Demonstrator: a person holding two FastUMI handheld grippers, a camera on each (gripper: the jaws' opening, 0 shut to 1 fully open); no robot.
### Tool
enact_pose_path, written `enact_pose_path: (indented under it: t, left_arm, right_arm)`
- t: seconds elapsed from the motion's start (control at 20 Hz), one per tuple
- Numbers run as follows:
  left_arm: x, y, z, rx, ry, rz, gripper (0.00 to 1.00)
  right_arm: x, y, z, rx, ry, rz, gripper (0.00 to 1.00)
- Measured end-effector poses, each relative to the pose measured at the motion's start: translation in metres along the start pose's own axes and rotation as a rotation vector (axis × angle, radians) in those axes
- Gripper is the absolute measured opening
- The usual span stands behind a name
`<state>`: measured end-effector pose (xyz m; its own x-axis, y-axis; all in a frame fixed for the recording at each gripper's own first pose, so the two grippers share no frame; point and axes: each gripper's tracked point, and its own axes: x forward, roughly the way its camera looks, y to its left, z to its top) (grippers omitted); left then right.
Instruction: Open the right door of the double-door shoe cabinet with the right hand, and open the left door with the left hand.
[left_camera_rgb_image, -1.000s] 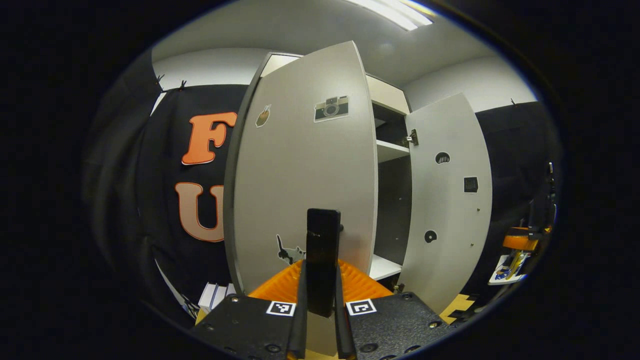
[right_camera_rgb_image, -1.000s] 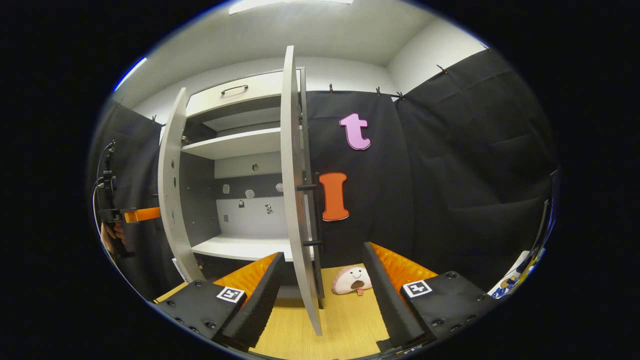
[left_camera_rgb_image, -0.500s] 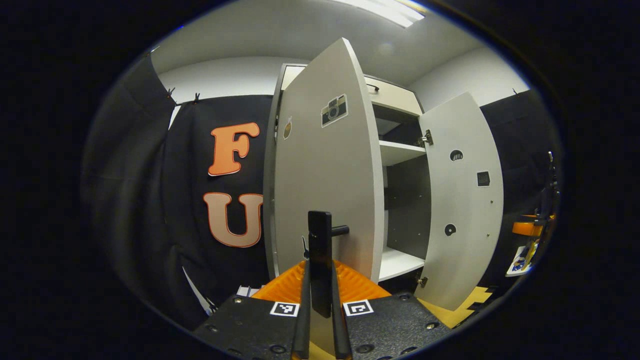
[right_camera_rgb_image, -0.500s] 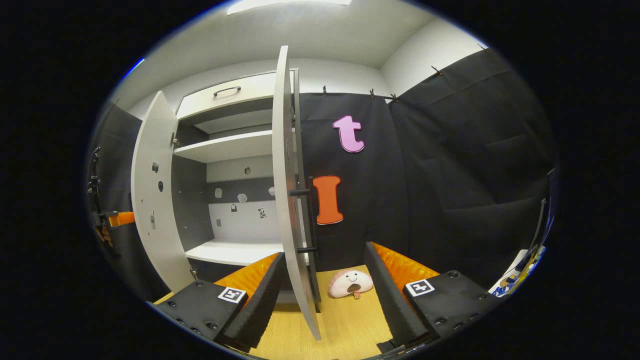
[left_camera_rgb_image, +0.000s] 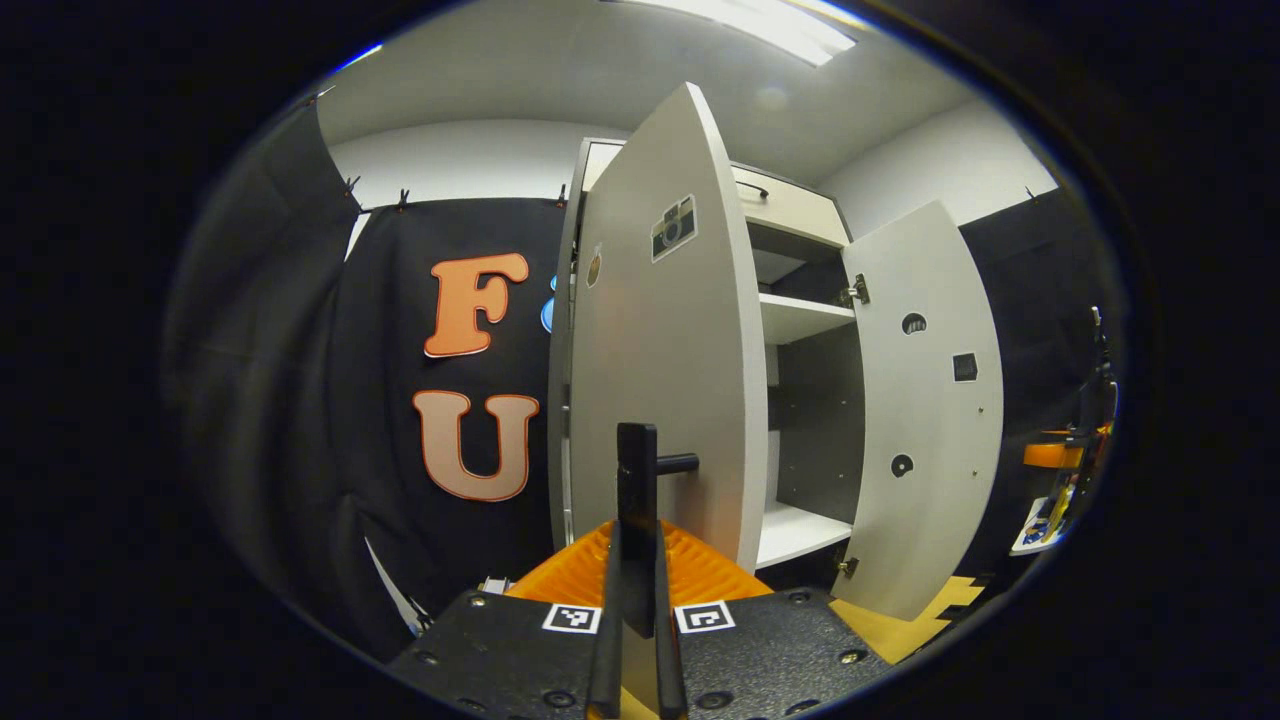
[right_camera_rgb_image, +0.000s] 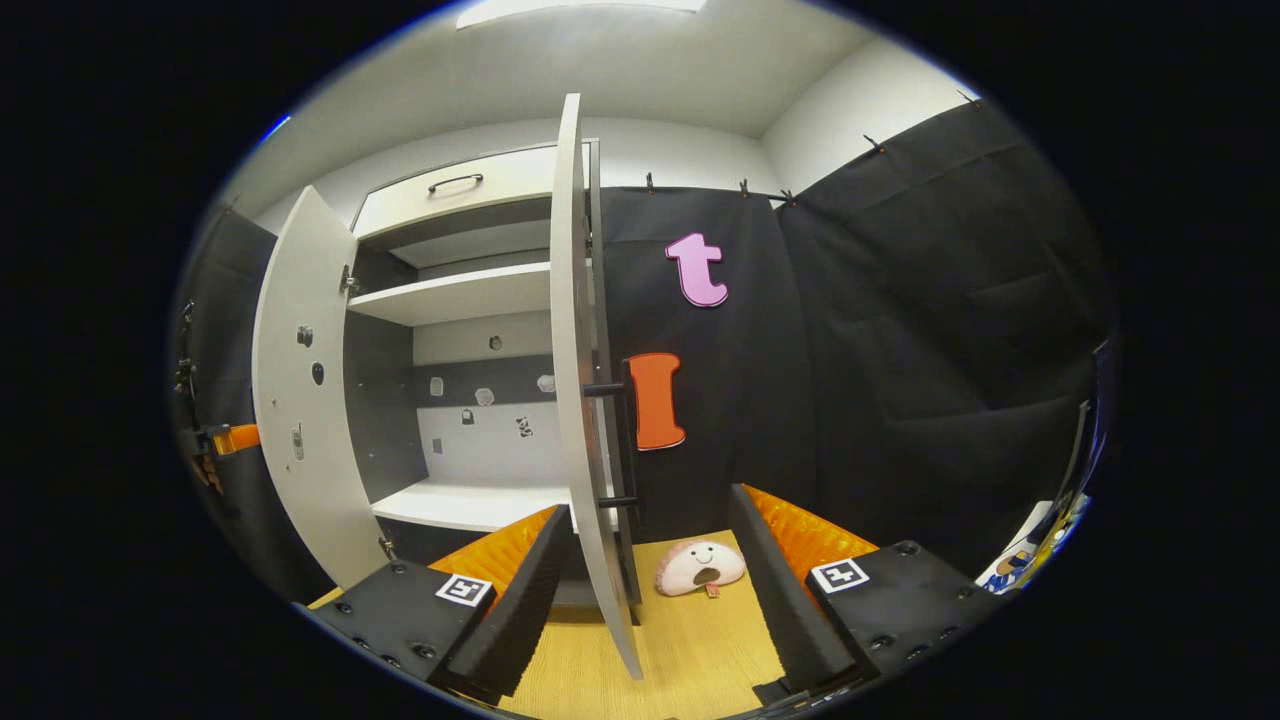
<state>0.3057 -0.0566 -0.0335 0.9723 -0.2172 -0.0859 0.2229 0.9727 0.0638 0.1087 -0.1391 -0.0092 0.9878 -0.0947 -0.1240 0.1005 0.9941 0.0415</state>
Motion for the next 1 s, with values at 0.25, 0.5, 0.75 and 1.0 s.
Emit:
enact_pose_path:
  t: [0.25,0.5,0.75,1.0]
  left_arm:
    - [-0.001,0.021,0.002,0.016,-0.008,0.081,0.13]
    - [0.0,0.034,0.003,-0.011,-0.019,0.098,0.06]
    - [-0.007,0.03,0.0,-0.066,-0.01,0.095,0.1]
    - [-0.018,0.016,0.009,-0.095,-0.032,0.124,0.02]
  right_arm:
    - [-0.003,0.002,0.002,-0.002,-0.01,0.001,0.92]
    - [-0.005,0.001,0.0,-0.012,-0.001,-0.006,1.0]
    - [-0.007,0.006,0.001,-0.019,0.009,0.011,1.0]
    - [-0.008,0.01,0.008,-0.056,0.001,0.026,1.0]
